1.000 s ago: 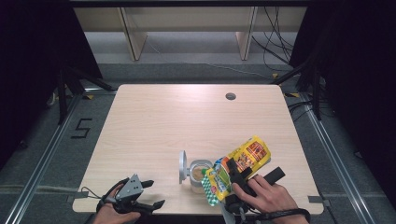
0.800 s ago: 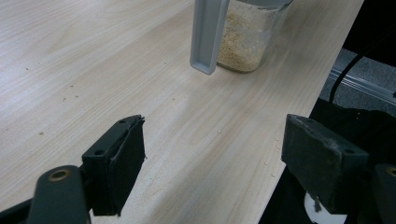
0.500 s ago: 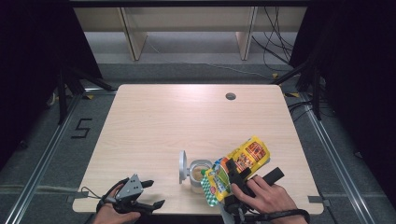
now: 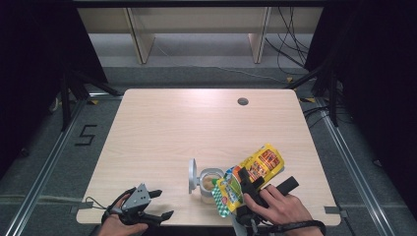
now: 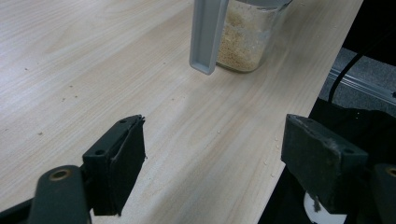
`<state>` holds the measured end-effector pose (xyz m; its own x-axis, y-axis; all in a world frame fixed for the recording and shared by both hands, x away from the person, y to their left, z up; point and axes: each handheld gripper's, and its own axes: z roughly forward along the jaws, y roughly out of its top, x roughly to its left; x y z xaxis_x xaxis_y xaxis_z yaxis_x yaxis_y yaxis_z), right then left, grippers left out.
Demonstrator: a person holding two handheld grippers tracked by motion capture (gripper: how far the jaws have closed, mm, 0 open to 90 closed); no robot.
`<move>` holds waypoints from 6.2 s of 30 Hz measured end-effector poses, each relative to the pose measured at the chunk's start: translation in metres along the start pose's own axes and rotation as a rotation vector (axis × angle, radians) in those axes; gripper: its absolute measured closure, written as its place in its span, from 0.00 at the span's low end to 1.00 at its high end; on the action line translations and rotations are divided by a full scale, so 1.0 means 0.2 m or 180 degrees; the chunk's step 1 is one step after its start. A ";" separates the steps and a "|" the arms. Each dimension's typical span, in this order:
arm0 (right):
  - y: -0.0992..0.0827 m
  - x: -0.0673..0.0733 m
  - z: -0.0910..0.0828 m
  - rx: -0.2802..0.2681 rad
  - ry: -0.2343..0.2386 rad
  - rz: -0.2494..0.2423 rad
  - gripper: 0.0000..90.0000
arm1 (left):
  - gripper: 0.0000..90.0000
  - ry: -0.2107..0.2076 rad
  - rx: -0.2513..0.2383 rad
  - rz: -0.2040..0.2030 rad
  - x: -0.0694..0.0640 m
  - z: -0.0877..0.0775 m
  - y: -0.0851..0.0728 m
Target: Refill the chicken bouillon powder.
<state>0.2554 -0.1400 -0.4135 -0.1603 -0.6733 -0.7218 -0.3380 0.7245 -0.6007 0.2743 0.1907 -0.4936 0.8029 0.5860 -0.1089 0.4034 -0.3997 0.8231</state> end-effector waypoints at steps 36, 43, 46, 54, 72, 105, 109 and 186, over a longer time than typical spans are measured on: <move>-0.01 -0.01 0.00 -0.0059 -0.0031 -0.0063 0.73 | 0.23 0.0020 0.0104 0.0109 0.01 -0.01 0.00; -0.01 0.00 0.00 -0.0087 -0.0050 0.0038 0.73 | 0.23 0.0015 0.0109 0.0107 0.01 -0.01 0.00; -0.01 0.00 0.00 -0.0067 0.0031 0.0067 0.73 | 0.23 0.0006 0.0056 0.0062 0.01 0.00 0.00; -0.02 0.00 0.01 -0.0076 -0.0031 0.0086 0.73 | 0.23 0.0011 0.0044 0.0054 0.01 0.00 0.00; 0.00 -0.01 -0.01 -0.0001 -0.0047 -0.0114 0.73 | 0.23 -0.0011 0.0045 0.0040 0.01 0.00 0.00; -0.01 -0.01 0.00 -0.0026 -0.0039 -0.0097 0.74 | 0.24 0.0018 0.0032 0.0071 0.01 0.00 0.00; -0.01 0.01 0.01 0.0028 -0.0026 0.0008 0.74 | 0.24 0.0008 0.0043 0.0066 0.01 0.00 0.00; -0.41 0.29 0.19 -0.1402 0.0085 0.3233 0.83 | 0.24 -0.0013 0.0060 0.0050 0.01 0.00 0.00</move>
<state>0.3096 -0.2334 -0.4197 -0.5682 0.1977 -0.7988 -0.3375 0.8293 0.4453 0.2759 0.1915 -0.4932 0.8110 0.5767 -0.0985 0.3990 -0.4220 0.8141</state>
